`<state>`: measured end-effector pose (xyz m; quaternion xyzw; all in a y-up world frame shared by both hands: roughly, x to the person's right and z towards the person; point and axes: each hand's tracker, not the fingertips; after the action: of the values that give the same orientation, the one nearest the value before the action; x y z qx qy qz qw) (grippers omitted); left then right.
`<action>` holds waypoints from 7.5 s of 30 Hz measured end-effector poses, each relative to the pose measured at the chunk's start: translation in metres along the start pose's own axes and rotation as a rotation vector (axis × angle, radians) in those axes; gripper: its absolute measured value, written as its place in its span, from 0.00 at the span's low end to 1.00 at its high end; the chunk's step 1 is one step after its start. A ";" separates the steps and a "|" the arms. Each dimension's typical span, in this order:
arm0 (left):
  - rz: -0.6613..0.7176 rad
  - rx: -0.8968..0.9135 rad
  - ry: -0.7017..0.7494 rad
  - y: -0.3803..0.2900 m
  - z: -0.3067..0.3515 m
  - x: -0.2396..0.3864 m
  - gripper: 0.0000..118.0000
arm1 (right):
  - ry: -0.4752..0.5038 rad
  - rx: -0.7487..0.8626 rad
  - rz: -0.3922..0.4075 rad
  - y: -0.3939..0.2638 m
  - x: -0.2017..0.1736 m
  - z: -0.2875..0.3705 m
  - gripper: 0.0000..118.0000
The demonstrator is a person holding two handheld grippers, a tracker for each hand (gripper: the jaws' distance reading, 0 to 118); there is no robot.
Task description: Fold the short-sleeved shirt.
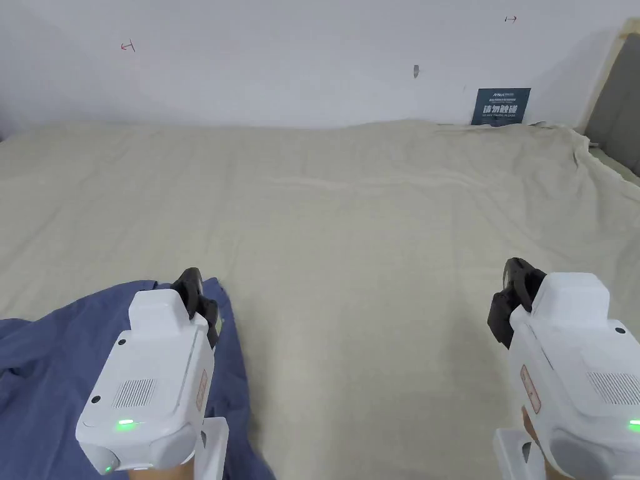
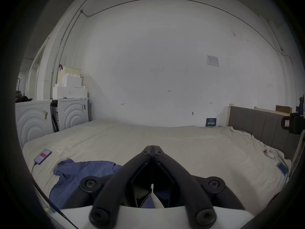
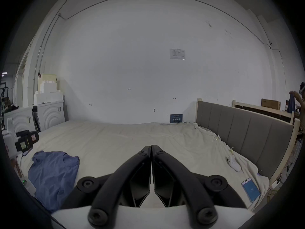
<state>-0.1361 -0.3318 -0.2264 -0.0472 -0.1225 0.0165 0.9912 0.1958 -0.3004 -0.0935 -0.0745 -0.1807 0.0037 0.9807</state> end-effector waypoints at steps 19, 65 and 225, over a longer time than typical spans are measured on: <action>0.911 0.042 -0.248 0.019 0.001 -0.063 0.00 | -0.203 0.230 0.662 0.013 -0.053 0.021 0.00; -0.098 0.052 0.007 0.017 0.004 0.012 0.00 | -0.010 0.014 0.009 0.037 -0.015 0.022 0.00; -0.098 -0.562 -0.866 0.087 -0.125 0.184 0.00 | -0.070 0.020 -0.062 0.030 0.040 0.013 0.00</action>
<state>0.0713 -0.2484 -0.3115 -0.2944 -0.5234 -0.0455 0.7983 0.2291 -0.2671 -0.0721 -0.0589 -0.2168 -0.0224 0.9742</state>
